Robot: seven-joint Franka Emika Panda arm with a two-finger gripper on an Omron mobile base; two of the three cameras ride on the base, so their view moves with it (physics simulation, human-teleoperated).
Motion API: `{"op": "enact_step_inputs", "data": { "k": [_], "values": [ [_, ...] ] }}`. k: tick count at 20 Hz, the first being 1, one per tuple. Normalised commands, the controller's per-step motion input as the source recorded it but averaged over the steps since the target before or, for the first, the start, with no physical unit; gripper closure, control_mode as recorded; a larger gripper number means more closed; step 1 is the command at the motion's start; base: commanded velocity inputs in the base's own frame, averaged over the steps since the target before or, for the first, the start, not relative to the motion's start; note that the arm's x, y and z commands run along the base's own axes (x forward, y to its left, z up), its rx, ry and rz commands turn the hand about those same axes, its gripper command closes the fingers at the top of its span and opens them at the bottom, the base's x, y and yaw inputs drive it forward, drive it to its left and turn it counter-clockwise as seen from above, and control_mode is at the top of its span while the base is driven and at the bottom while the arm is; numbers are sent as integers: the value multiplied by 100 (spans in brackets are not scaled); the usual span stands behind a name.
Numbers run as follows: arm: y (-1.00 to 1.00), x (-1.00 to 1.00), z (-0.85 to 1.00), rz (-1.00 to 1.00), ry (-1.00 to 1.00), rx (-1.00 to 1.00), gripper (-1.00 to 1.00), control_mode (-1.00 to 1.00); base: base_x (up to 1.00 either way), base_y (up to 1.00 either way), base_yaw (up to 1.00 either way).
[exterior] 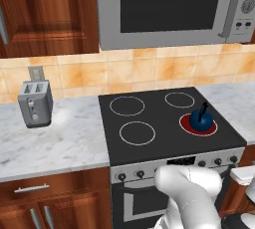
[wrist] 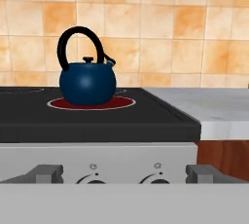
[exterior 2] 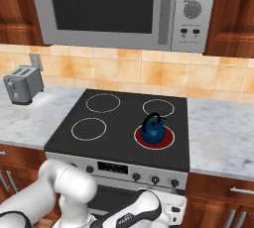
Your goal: The kettle is done boiling. Turn off the stove, then wait for 300 timesteps before moving the kettle to the dining table.
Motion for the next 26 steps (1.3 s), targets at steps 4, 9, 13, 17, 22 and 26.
{"op": "enact_step_inputs", "data": {
  "k": [4, 9, 13, 17, 22, 26],
  "values": [
    [-14, 14, -14, 0, -3, 0, -100, -100, 0, 0, 0],
    [-10, 15, -15, 0, -2, 0, -100, -100, 0, 0, 0],
    [-5, 17, -13, 0, -1, 0, -100, -100, 0, 0, 0],
    [-3, 19, -16, 0, 0, 0, -100, -100, 0, 0, 0],
    [-10, 19, -17, 0, 0, 0, -100, -100, 0, 0, 0],
    [-16, 15, -21, 0, 0, 0, -100, -100, 0, 0, 0]
  ]
}}
